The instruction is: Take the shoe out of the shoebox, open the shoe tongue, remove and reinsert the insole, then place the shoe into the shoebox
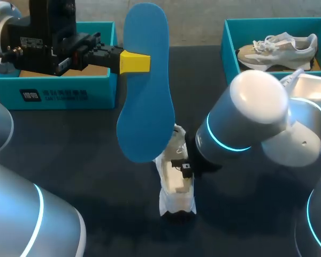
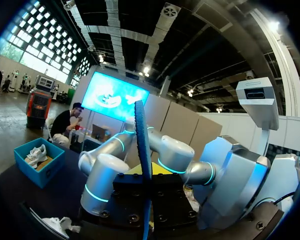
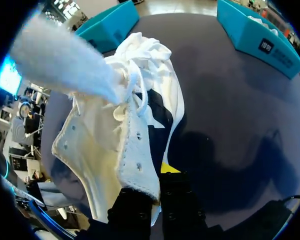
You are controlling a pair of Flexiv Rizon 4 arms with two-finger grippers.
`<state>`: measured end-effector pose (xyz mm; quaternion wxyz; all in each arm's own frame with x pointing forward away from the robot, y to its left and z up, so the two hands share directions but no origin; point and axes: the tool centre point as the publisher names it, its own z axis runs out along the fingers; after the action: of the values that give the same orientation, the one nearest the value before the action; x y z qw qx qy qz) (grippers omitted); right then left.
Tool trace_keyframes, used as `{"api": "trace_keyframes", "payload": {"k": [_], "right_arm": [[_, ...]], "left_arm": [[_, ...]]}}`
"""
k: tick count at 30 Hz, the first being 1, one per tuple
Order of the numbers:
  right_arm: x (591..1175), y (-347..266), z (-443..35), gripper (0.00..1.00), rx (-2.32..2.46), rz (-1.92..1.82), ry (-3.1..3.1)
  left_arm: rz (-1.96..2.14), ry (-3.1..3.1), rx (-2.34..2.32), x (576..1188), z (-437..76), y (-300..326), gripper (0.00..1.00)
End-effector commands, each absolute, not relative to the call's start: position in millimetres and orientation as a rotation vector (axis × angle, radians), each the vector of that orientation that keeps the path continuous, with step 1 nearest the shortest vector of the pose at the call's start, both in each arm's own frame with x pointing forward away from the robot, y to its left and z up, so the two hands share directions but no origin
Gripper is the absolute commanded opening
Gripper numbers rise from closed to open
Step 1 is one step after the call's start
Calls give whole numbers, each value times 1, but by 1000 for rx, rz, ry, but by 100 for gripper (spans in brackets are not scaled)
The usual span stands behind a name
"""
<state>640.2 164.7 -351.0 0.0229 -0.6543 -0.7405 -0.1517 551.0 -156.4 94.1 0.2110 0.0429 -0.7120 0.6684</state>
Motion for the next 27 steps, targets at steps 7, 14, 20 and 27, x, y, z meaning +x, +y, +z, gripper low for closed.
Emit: {"api": "trace_keyframes", "payload": {"k": [7,14,20,27], "right_arm": [[664,159,-372,0,-2015,-454,-2223],[674,159,-379,0,-2042,-442,-2179],[674,157,-385,0,-2067,-451,-2139],[676,155,-394,0,-2083,-435,-2101]], "left_arm": [[1853,-1980,118,552,94,-158,0],[1853,-1980,118,552,94,-158,0],[1853,-1980,118,552,94,-158,0],[1853,-1980,118,552,94,-158,0]]}}
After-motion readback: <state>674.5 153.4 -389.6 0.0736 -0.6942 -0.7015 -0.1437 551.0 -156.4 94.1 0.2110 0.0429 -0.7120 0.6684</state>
